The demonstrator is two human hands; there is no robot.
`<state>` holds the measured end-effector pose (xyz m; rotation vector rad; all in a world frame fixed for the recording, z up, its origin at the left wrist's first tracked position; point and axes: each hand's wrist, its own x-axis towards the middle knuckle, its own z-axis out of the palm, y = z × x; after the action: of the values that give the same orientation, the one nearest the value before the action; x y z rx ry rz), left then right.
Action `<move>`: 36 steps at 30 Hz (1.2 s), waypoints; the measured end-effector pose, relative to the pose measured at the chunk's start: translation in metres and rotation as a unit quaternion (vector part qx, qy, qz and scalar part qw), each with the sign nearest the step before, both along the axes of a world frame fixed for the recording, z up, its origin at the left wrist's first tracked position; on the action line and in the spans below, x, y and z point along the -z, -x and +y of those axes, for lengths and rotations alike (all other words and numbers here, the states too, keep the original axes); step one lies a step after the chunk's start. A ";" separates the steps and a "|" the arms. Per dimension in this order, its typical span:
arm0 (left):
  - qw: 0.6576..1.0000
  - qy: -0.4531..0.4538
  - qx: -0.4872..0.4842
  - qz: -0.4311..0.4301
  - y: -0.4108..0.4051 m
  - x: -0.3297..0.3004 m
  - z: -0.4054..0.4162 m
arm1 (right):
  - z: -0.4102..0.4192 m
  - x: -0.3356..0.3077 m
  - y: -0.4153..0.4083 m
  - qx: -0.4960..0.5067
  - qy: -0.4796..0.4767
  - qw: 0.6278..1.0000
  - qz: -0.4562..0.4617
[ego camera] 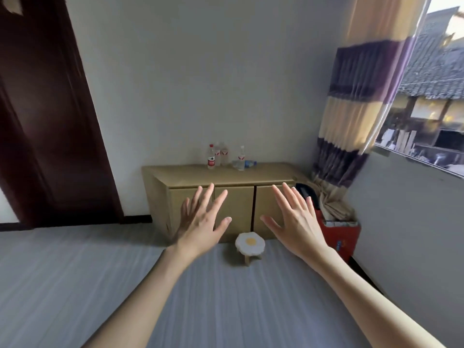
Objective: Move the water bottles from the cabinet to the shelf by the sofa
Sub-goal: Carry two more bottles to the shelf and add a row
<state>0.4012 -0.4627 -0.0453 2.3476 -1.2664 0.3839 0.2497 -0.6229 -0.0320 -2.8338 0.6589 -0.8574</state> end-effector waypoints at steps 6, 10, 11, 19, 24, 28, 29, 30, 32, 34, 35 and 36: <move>0.999 0.036 -0.014 0.005 -0.098 0.010 -0.079 | -0.085 0.009 -0.106 -0.011 -0.012 1.000 -0.015; 0.998 0.050 -0.025 0.006 -0.162 0.009 -0.139 | -0.148 0.009 -0.178 -0.027 -0.005 0.999 -0.029; 0.998 0.047 -0.028 0.003 -0.178 0.006 -0.154 | -0.164 0.008 -0.197 -0.031 -0.003 0.999 -0.030; 0.997 0.031 -0.059 -0.028 -0.313 -0.014 -0.235 | -0.271 -0.007 -0.334 -0.057 0.003 0.997 -0.042; 0.997 0.021 -0.067 -0.017 -0.394 0.003 -0.284 | -0.322 0.005 -0.418 -0.057 -0.006 0.997 -0.044; 0.998 0.011 -0.066 -0.010 -0.468 0.020 -0.326 | -0.366 0.021 -0.491 -0.050 -0.006 0.998 -0.034; 0.998 0.008 -0.065 -0.009 -0.489 0.024 -0.337 | -0.378 0.024 -0.510 -0.047 -0.005 0.998 -0.032; 0.998 0.004 -0.063 -0.010 -0.510 0.025 -0.348 | -0.391 0.026 -0.529 -0.042 -0.009 0.999 -0.028; 0.998 -0.001 -0.061 -0.005 -0.553 0.022 -0.372 | -0.419 0.024 -0.570 -0.037 -0.017 0.999 -0.021; 0.999 -0.008 -0.054 -0.004 -0.595 0.017 -0.394 | -0.443 0.018 -0.607 -0.031 -0.011 0.999 -0.026; 0.999 -0.008 -0.052 -0.009 -0.616 0.014 -0.406 | -0.454 0.015 -0.623 -0.027 -0.012 0.999 -0.032; 0.999 -0.007 -0.050 -0.014 -0.635 0.012 -0.419 | -0.466 0.013 -0.638 -0.022 -0.016 0.999 -0.038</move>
<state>1.0359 -0.8820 -0.0570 2.4314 -1.1701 0.4434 0.8875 -1.0890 -0.0450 -2.7612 0.5935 -0.9329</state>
